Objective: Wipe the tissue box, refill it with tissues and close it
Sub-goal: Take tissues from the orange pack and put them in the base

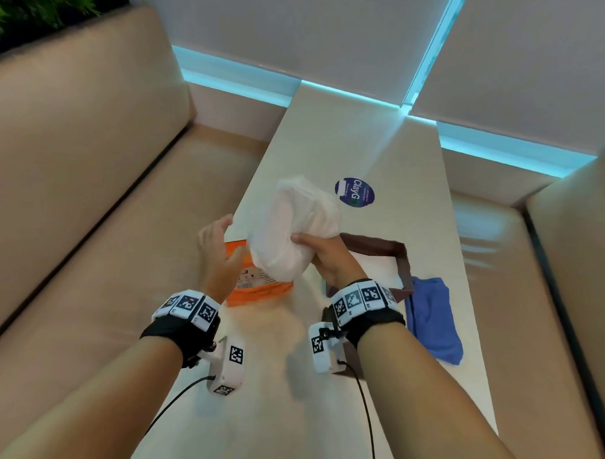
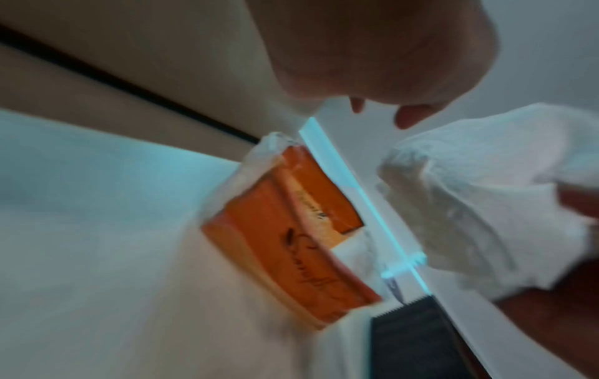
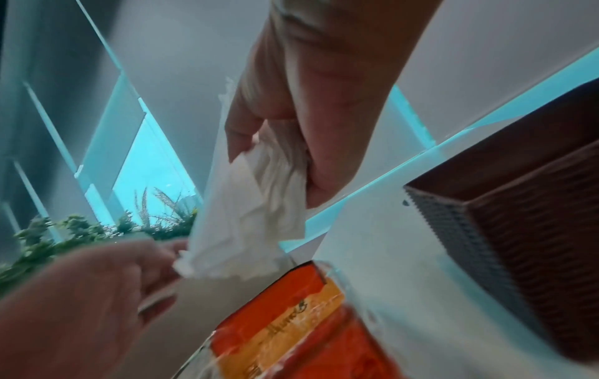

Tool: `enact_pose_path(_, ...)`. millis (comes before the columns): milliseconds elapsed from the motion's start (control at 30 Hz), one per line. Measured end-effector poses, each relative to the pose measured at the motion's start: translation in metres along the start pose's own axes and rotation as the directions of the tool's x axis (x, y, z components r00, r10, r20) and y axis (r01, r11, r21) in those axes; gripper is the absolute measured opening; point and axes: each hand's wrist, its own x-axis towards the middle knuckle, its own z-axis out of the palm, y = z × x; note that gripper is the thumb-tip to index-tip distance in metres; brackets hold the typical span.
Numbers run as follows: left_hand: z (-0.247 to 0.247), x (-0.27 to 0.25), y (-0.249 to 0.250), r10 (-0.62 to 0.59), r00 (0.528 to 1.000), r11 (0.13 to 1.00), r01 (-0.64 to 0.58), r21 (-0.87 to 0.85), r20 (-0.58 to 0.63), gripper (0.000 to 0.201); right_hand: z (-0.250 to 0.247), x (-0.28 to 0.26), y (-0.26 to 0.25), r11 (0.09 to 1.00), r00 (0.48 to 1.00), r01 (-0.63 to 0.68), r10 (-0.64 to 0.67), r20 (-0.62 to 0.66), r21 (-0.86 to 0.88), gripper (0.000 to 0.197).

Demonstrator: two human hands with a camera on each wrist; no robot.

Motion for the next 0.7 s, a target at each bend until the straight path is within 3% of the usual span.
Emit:
enact_pose_path(33, 0.004, -0.001, 0.012, 0.031, 0.997, 0.991, -0.021, -0.131, 0.077, 0.067, -0.006, -0.004, 0.0, 1.0, 1.0, -0.017, 0.017, 0.006, 0.012, 0.048)
enact_pose_path(100, 0.016, -0.001, 0.036, -0.047, 0.967, 0.926, 0.136, -0.353, 0.249, 0.063, -0.016, -0.013, 0.0, 0.999, 0.999, -0.04, 0.04, 0.029, 0.002, 0.06)
enact_pose_path(133, 0.021, 0.001, 0.047, -0.12, 0.926, 0.872, 0.27, -0.407, 0.358, 0.062, -0.021, -0.019, -0.001, 0.999, 0.998, -0.047, 0.048, 0.041, -0.008, 0.065)
enact_pose_path(200, 0.033, 0.005, 0.058, -0.239, 0.796, 0.735, 0.522, -0.432, 0.556, 0.073, -0.028, -0.03, -0.005, 0.998, 0.997, -0.053, 0.052, 0.05, 0.018, 0.068)
enact_pose_path(233, 0.038, 0.004, 0.064, -0.26, 0.744, 0.675, 0.596, -0.435, 0.616, 0.072, -0.031, -0.035, -0.006, 0.997, 0.998, -0.057, 0.055, 0.029, 0.061, 0.066)
enact_pose_path(267, 0.043, 0.0, 0.071, -0.273, 0.723, 0.646, 0.627, -0.435, 0.635, 0.067, -0.033, -0.039, -0.007, 0.993, 0.998, -0.061, 0.063, -0.022, 0.103, 0.065)
enact_pose_path(300, 0.048, -0.005, 0.078, -0.271, 0.724, 0.64, 0.628, -0.444, 0.634, 0.064, -0.035, -0.041, -0.008, 0.994, 0.994, -0.055, 0.063, -0.089, 0.096, 0.066)
enact_pose_path(433, 0.066, -0.022, 0.094, -0.195, 0.778, 0.731, 0.521, -0.44, 0.597, 0.047, -0.048, -0.046, -0.013, 0.97, 0.972, -0.032, -0.027, -0.235, -0.243, 0.067)
enact_pose_path(533, 0.074, -0.025, 0.1, -0.199, 0.802, 0.758, 0.49, -0.43, 0.563, 0.045, -0.056, -0.051, -0.017, 0.976, 0.91, 0.081, -0.156, -0.385, -0.204, 0.059)
enact_pose_path(600, 0.081, -0.031, 0.107, -0.112, 0.806, 0.847, 0.383, -0.369, 0.581, 0.04, -0.056, -0.052, -0.014, 0.963, 0.904, 0.107, -0.198, -0.378, -0.249, 0.064)
enact_pose_path(700, 0.085, -0.038, 0.11, -0.055, 0.767, 0.91, 0.302, -0.283, 0.639, 0.06, -0.063, -0.054, -0.013, 0.944, 0.934, 0.053, -0.163, -0.32, -0.325, 0.068)
